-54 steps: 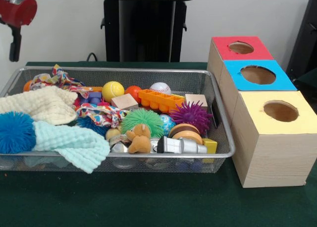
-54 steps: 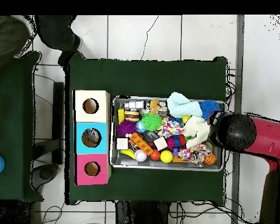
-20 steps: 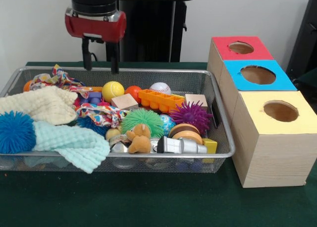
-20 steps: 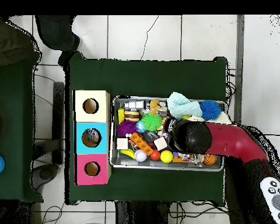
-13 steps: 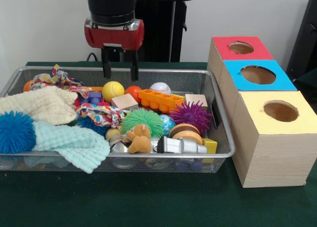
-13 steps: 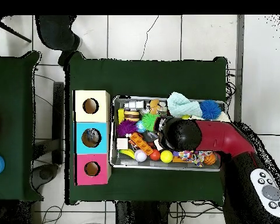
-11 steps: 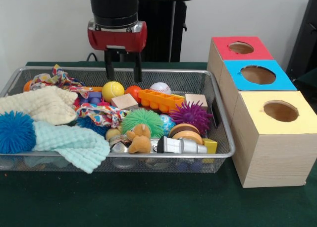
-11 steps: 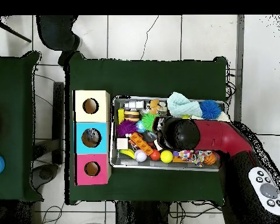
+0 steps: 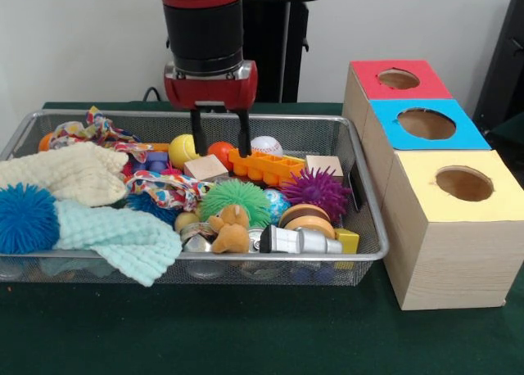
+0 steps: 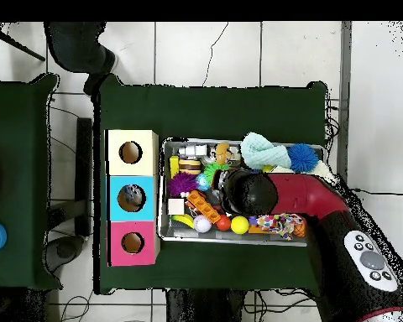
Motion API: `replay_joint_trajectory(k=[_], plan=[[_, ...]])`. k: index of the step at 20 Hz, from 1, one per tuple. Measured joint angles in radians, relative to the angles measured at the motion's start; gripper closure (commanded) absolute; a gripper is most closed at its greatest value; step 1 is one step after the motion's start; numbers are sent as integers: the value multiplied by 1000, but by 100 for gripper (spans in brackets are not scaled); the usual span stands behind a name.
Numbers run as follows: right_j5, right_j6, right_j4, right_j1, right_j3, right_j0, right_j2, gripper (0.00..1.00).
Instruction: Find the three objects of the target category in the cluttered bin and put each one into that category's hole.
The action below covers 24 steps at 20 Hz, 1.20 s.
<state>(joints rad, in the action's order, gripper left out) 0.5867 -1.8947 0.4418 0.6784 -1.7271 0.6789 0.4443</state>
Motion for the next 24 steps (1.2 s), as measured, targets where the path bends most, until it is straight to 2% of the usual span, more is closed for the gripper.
replay_joint_trajectory(k=[13, 24], plan=[[-53, 0, 68, -80, 1, -6, -3, 0], [-139, 0, 106, -154, 1, -49, -67, 0]])
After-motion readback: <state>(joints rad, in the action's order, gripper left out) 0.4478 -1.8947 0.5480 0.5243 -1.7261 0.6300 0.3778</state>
